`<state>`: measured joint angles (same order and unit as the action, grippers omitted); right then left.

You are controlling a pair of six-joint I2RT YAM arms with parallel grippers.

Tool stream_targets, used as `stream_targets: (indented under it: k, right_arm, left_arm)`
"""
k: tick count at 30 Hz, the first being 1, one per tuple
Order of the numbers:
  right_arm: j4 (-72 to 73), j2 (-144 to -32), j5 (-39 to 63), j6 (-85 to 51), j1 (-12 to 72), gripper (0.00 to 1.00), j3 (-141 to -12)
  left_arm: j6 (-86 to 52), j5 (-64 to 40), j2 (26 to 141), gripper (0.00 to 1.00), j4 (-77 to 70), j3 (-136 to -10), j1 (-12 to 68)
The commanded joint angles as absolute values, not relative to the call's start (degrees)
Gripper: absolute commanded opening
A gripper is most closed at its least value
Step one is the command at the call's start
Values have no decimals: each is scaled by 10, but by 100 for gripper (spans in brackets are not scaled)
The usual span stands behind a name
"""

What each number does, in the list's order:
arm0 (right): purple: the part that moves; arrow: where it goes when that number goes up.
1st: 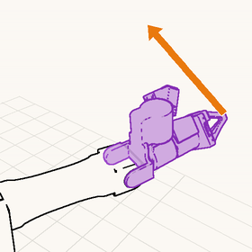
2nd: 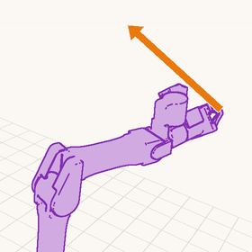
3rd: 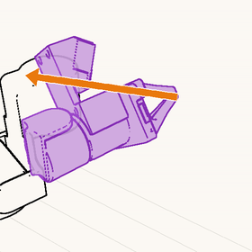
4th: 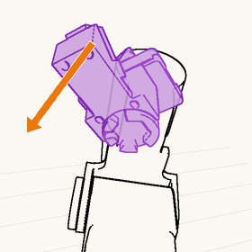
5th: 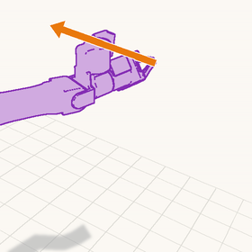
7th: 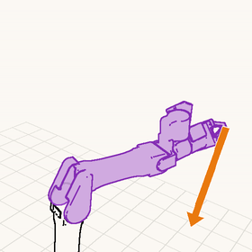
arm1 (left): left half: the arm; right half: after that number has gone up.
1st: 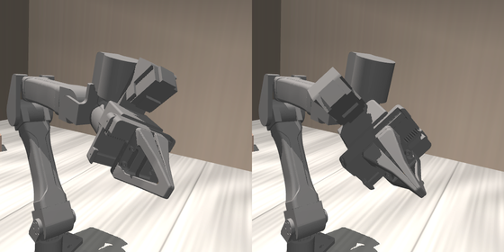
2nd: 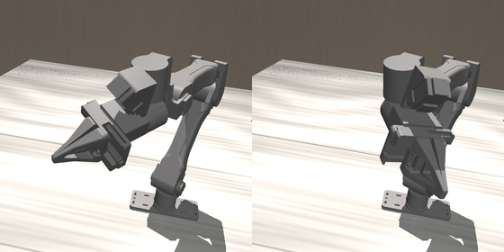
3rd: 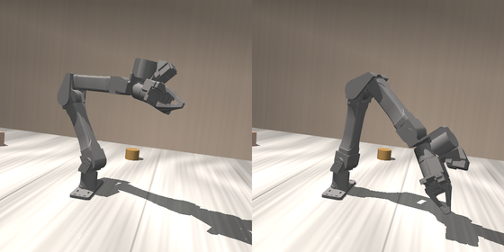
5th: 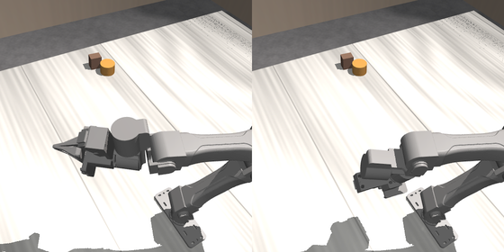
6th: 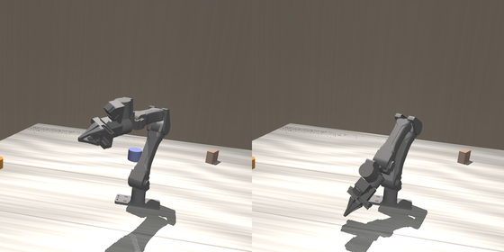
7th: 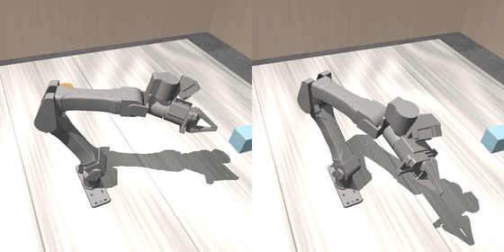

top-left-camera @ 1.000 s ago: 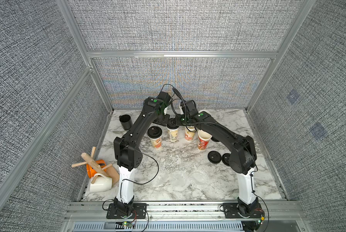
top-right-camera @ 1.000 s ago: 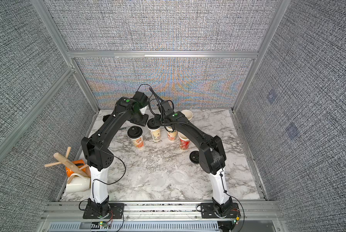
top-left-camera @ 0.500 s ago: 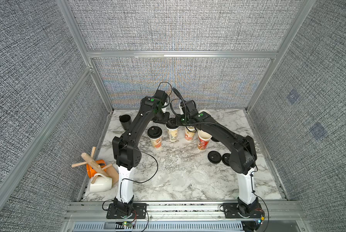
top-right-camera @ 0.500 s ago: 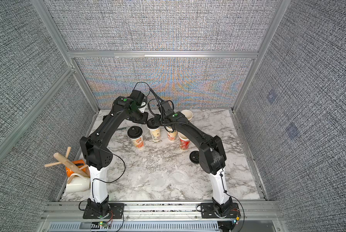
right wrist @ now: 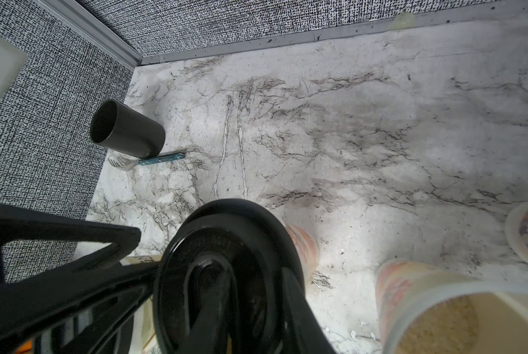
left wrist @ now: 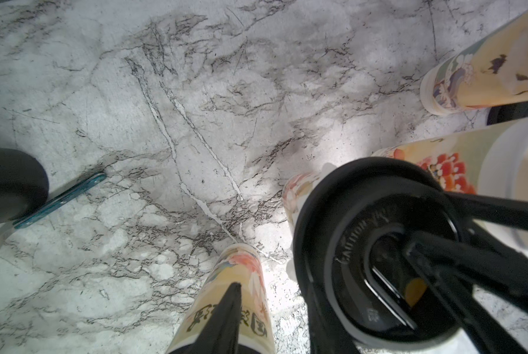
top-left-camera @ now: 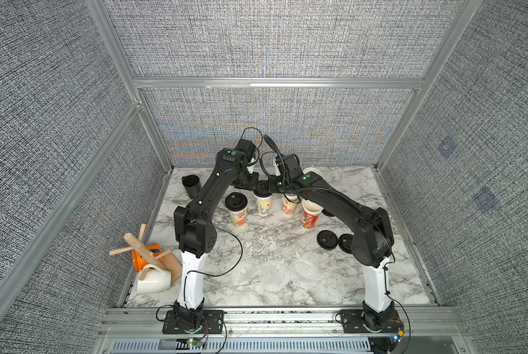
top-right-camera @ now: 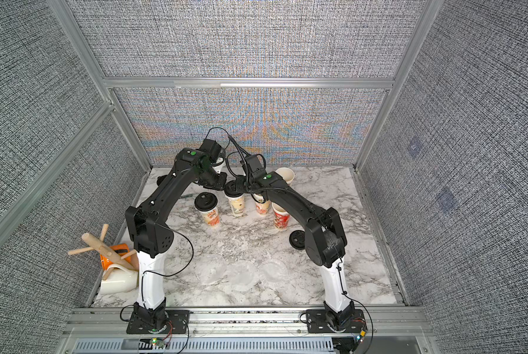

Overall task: Put the leak-proof paper on the milk tea cups
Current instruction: Secure the cup lid on the cup.

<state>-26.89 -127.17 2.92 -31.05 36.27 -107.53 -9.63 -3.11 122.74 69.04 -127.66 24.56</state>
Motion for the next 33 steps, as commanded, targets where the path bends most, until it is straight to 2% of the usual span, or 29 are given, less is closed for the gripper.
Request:
stream_targets:
  k: [1,33]
  right_arm:
    - [-339,-1279,43,-313,369,28,-1064]
    - [-320,-1226,67,-362,413,26,-957]
  left_arm:
    - [-90,-34,1231,39,691,-1280,245]
    - [-59,-39,1327,38,742,-1346,244]
